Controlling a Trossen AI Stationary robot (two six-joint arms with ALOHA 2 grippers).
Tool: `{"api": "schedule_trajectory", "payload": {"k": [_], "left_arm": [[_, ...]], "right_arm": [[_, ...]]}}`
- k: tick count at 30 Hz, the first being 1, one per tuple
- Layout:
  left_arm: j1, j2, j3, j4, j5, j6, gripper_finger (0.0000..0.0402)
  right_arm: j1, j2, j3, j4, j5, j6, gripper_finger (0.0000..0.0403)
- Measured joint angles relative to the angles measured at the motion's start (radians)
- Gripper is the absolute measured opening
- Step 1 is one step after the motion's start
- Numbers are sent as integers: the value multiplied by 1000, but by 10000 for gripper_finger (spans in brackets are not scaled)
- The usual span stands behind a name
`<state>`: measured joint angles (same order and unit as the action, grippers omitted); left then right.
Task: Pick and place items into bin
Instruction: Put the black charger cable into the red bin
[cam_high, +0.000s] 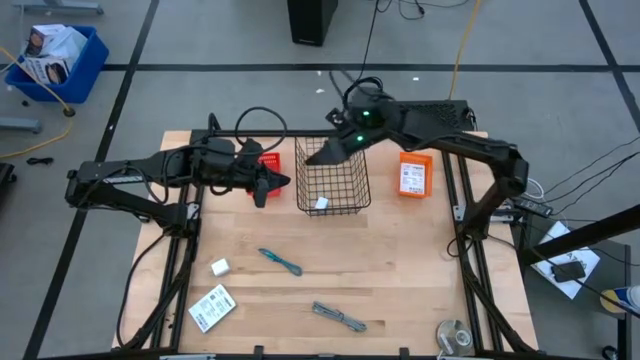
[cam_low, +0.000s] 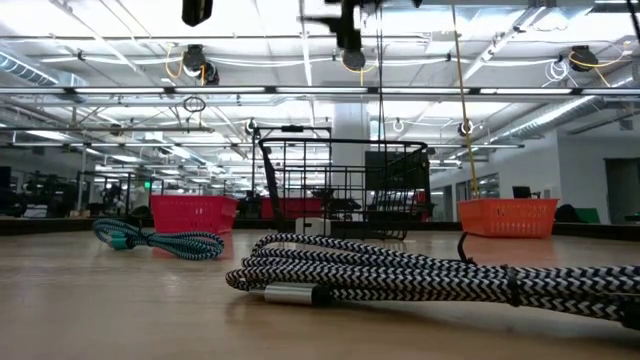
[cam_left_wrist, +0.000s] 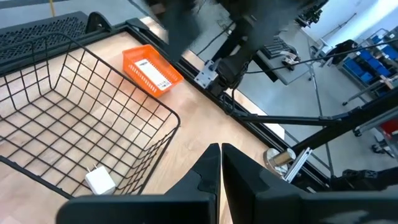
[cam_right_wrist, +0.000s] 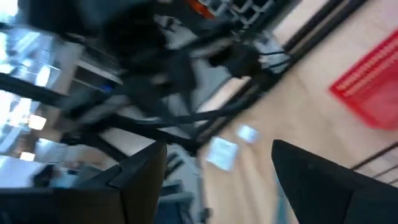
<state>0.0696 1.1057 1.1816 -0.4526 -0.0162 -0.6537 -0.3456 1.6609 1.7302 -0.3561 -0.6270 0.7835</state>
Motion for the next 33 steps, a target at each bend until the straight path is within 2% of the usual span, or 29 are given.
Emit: {"api": "schedule_trajectory", "payload": {"k": [6,10,13,16,18,21,27,30,33], "left_arm": [[0,-2,0,0,27,-2,19],[0,-2,0,0,54,-3,19],[0,-2,0,0,110,11,19],[0,-8,0,-13,165,30,19],[-4,-23,-2,-40,163,36,19],[-13,-76,-2,-87,101,27,19],[-46,-224,-2,-169,-74,24,19],[-54,-280,-1,-198,-127,28,19],[-55,-317,-1,-221,-168,13,19]], "right_arm": [[48,-54,0,9,4,70,284],[132,-50,-2,21,87,71,284],[196,-42,-36,101,177,87,283],[237,-41,-83,112,205,90,283],[264,-42,-122,110,205,89,283],[318,-43,-159,89,222,88,281],[419,-45,-195,56,384,71,273],[459,-46,-196,-24,444,49,265],[517,-46,-196,-177,448,47,257]]}}
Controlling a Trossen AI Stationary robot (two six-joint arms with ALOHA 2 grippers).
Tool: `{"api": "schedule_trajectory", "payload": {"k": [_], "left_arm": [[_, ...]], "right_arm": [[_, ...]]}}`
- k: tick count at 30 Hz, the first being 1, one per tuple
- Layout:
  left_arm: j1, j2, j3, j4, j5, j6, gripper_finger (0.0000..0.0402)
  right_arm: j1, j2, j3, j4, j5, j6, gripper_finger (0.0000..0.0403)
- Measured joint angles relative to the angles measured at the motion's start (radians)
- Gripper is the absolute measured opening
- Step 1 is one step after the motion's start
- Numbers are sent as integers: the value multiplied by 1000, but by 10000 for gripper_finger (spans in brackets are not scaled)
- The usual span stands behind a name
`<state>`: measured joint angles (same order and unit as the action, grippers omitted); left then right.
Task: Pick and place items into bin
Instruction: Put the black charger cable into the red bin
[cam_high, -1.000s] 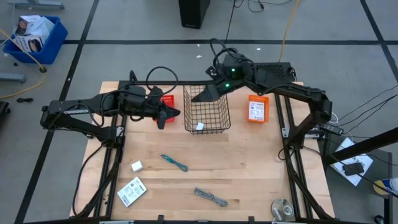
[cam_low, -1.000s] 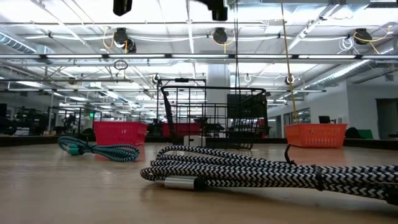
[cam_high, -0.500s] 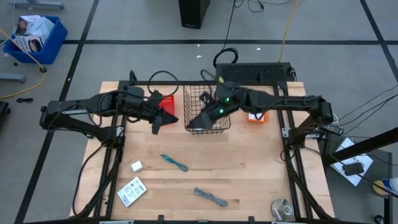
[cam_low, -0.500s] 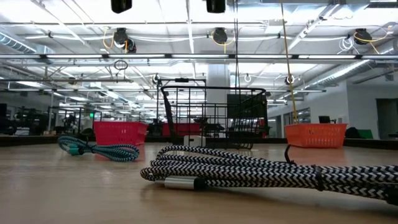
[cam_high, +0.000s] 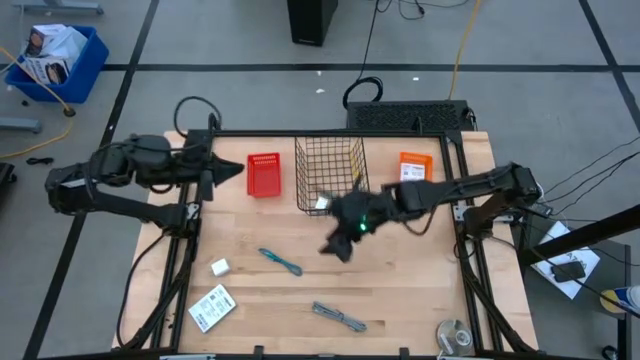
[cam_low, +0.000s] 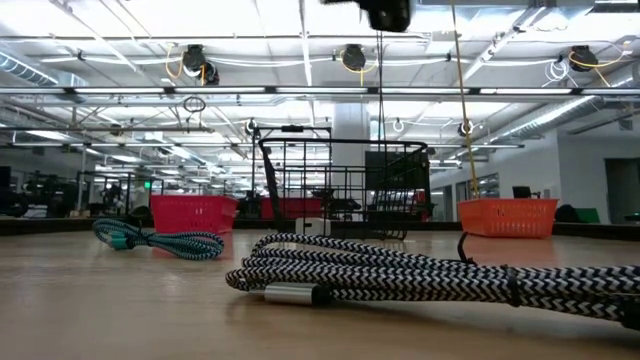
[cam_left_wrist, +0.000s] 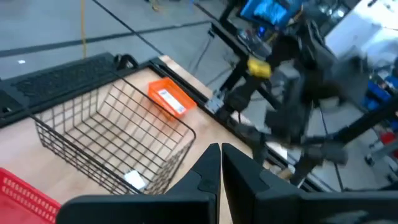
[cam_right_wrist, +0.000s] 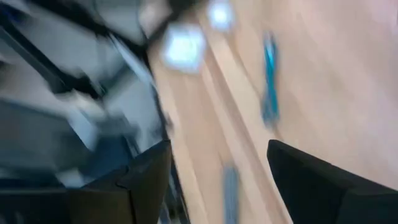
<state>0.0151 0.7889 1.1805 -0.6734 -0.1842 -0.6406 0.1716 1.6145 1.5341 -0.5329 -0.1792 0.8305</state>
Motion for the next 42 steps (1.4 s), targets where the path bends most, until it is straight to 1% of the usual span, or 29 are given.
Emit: {"api": "schedule_trajectory", "payload": {"k": [2,5,8,11,17,19,22,23,26,30,37,42], "left_arm": [[0,-13,0,-10,-10,-6,19],[0,-13,0,-38,-18,-3,19],[0,-3,0,-64,-28,6,19],[0,10,0,-82,-35,11,19],[0,23,0,-85,-35,18,19],[0,29,0,-87,-35,17,19],[0,30,0,-87,-35,16,19],[0,30,0,-86,-35,11,19],[0,33,0,-86,-35,10,19],[0,35,0,-87,-33,11,19],[0,36,0,-87,-26,1,19],[0,36,0,-87,-25,-17,19]], "right_arm": [[51,3,0,-100,0,18,252],[130,17,0,-164,-5,68,246],[207,46,0,-157,-10,140,241],[270,78,0,-159,-36,198,236],[352,163,0,-140,-36,265,222],[369,195,0,-111,-49,269,217],[384,242,0,-122,-111,224,210],[389,259,0,-131,-115,206,208],[400,305,0,-133,-113,166,204],[400,369,1,-91,-109,125,200],[400,460,1,-3,-102,119,200],[399,467,2,-26,-26,118,196]]}}
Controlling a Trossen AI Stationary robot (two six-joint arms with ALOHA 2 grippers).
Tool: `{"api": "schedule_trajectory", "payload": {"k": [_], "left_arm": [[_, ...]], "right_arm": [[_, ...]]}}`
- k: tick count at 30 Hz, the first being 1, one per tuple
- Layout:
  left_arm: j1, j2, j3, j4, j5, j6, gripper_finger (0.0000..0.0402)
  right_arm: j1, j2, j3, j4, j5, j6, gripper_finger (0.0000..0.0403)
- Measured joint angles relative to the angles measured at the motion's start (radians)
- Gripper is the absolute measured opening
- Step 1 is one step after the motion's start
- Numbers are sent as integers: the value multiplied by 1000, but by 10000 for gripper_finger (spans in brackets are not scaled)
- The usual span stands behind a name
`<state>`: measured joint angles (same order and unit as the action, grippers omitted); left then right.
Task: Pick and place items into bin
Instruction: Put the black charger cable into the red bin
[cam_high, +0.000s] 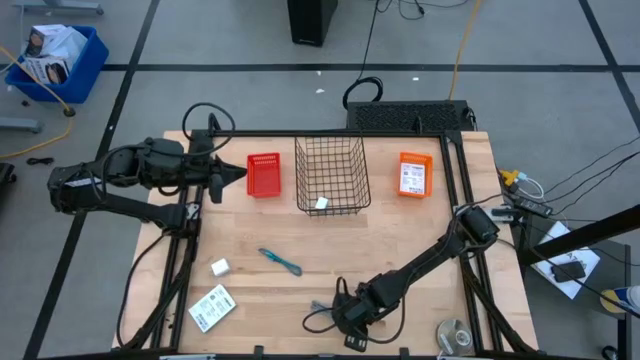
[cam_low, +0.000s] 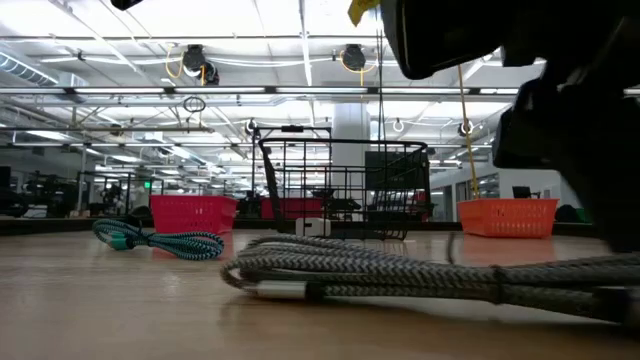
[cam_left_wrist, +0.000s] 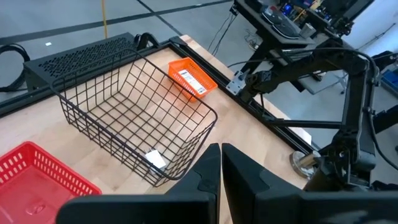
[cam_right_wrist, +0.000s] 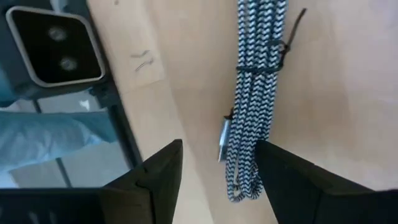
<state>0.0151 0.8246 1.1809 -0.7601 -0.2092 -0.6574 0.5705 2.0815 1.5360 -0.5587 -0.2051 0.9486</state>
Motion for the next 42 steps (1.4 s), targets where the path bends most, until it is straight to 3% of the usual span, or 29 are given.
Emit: {"api": "schedule_trajectory", "payload": {"k": [8,13,23,30,36,39,42], "left_arm": [[0,0,0,0,8,-18,19],[0,0,0,0,30,-33,19],[0,8,0,14,89,-65,19],[0,8,0,132,114,-84,19],[1,29,1,134,122,-146,21],[1,49,1,155,132,-139,42],[1,70,1,204,96,-205,88]], "right_arm": [[-9,9,-13,-58,76,-43,173],[-41,1,-79,-64,70,-50,145],[-66,-48,-113,-46,48,-44,25],[-147,-211,-112,-91,124,-49,29],[-230,-340,-114,-83,184,-81,28],[-283,-387,-113,-75,208,-85,28],[-335,-431,-113,-24,208,-85,28]]}}
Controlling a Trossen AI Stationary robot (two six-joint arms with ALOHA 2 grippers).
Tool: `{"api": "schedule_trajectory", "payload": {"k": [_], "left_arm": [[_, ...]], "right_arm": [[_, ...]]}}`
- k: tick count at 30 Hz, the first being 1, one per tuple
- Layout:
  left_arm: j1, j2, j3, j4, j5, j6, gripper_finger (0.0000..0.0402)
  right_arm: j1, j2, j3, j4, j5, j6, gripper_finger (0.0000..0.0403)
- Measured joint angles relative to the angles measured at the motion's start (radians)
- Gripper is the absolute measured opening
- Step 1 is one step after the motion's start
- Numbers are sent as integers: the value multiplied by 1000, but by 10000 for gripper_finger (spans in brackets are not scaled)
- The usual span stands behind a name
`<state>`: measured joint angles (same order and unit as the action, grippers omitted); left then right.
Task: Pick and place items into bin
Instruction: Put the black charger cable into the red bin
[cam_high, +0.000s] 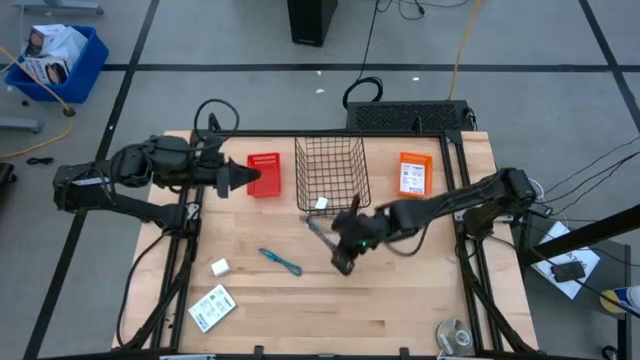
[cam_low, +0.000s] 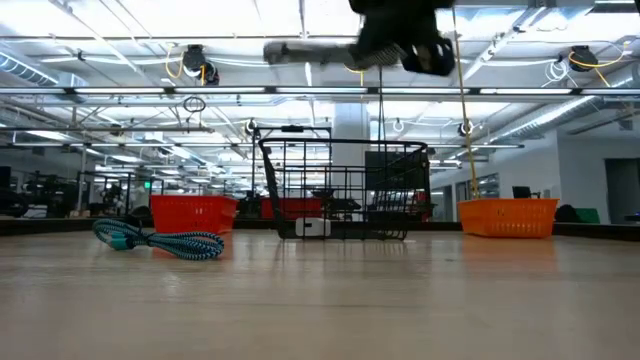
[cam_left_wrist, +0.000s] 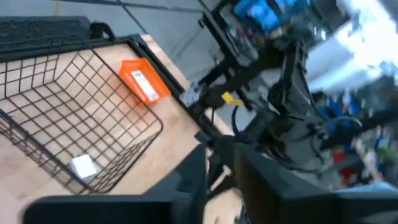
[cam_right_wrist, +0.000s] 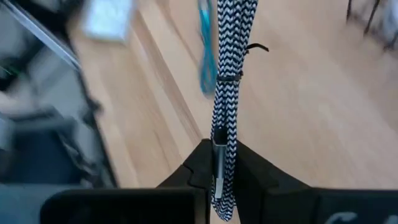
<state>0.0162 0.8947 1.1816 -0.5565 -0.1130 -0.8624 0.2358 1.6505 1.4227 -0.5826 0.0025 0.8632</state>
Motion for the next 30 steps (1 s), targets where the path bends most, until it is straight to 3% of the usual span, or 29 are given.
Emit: {"api": "schedule_trajectory", "payload": {"k": [7,12,19,30], "left_arm": [[8,57,0,41,-19,-39,220],[8,96,0,79,-12,-61,275],[8,131,-2,170,4,-85,300],[8,210,0,277,-15,-85,301]], "right_arm": [[-89,-54,1,132,11,14,28],[-123,-71,1,287,23,11,28],[-166,-71,2,466,23,14,28],[-172,-71,2,568,-30,14,28]]}}
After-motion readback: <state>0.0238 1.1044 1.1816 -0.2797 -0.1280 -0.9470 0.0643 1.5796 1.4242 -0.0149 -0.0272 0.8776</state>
